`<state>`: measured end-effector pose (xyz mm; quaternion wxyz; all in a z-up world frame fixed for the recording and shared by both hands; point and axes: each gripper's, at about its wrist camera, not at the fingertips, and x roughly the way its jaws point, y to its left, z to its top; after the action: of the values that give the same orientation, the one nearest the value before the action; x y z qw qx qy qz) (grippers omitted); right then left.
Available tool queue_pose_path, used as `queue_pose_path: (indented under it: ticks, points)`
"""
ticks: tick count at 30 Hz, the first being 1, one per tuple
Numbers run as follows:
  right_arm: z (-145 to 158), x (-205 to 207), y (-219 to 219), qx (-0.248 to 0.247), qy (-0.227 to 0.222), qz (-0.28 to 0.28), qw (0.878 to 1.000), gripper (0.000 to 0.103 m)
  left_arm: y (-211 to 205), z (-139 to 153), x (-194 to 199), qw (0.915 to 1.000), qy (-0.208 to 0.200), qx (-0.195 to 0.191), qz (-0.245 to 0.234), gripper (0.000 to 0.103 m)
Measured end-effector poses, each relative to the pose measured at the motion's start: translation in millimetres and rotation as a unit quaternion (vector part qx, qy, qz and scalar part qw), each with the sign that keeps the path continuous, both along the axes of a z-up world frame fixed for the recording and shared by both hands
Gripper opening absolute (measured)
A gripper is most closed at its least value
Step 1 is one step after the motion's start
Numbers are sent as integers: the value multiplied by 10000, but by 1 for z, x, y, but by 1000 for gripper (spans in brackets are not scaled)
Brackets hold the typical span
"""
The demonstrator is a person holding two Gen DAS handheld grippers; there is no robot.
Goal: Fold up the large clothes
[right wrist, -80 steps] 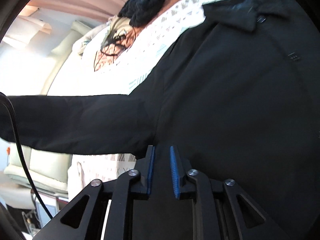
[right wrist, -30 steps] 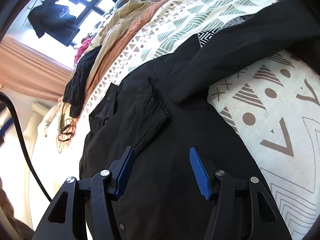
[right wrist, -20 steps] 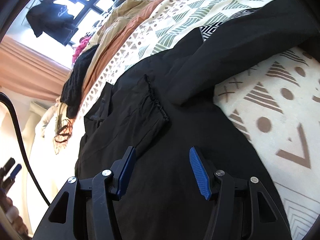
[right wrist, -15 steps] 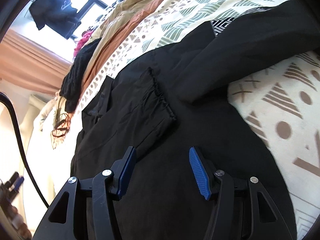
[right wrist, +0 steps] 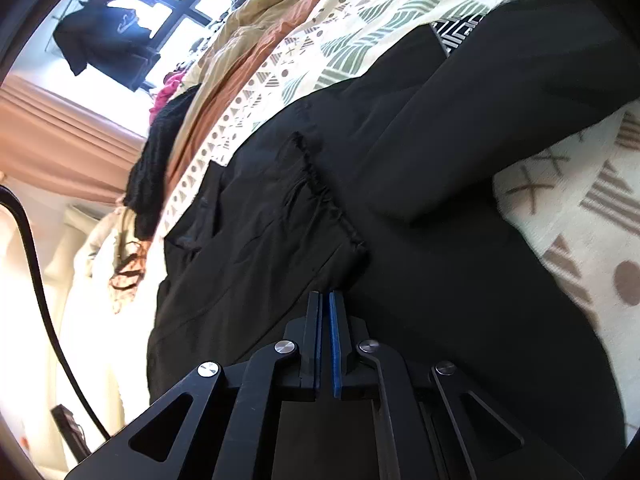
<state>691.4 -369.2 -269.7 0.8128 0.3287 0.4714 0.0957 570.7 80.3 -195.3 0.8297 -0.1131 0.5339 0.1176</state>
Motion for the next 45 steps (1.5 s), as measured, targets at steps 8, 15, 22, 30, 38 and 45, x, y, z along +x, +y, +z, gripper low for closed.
queue_pose_path:
  ticks: [8,15,22,30,38,45]
  points:
    - [20,-18,-42,-48,-218,-488,9986,39,4,-4,-7,10000,62,39,28,44]
    - [23,-28,-101,15,-280,-1209,9923,42,3,1,-8,10000,8,17,53,44]
    - [21,-49,-163,413,-428,-2057,9768,42,-5,8,-6,9999,-116,-25,9,63]
    - [23,-69,-201,679,-859,-2760,9549,32,-15,12,-5,9995,-251,-212,-41,67]
    - [51,-69,-175,798,-1383,-2480,9555,4,-10,26,-5,9994,-326,-148,-25,67]
    - [92,-60,-124,356,-1672,-1862,9675,4,1,44,-14,9989,-460,-108,-16,67]
